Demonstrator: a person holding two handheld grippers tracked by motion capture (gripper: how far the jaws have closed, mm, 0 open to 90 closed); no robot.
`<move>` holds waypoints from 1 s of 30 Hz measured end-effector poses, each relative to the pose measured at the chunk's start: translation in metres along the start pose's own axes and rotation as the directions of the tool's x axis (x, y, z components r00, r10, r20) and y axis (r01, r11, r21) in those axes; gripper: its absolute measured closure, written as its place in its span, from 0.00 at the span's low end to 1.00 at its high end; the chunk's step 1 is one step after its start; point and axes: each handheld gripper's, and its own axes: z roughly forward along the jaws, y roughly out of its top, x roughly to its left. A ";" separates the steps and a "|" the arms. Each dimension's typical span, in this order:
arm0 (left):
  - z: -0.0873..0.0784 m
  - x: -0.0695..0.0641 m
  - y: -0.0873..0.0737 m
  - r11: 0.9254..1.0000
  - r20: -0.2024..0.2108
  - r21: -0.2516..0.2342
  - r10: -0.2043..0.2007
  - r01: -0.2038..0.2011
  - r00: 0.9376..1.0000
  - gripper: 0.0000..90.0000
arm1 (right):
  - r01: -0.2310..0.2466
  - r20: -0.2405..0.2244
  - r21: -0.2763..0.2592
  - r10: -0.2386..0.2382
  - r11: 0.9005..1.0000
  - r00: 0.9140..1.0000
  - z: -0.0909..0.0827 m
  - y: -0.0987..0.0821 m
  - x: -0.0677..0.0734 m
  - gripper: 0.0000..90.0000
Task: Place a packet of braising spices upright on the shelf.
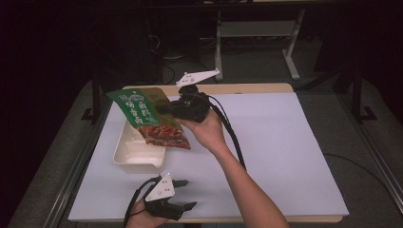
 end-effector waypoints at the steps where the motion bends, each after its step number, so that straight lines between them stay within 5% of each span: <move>1: 0.000 0.000 0.000 1.000 0.000 -0.001 0.000 0.000 1.000 0.32 | 0.000 -0.003 -0.001 0.000 1.000 1.000 0.002 0.000 0.000 1.00; 21: 0.000 -0.001 0.000 1.000 0.000 -0.003 0.005 -0.005 1.000 0.31 | -0.004 -0.039 0.008 0.004 1.000 0.999 0.050 0.002 0.011 1.00; 30: 0.000 -0.002 0.001 1.000 0.001 -0.001 0.013 -0.013 1.000 0.31 | -0.067 -0.047 0.012 0.068 0.998 0.997 0.079 -0.012 0.009 1.00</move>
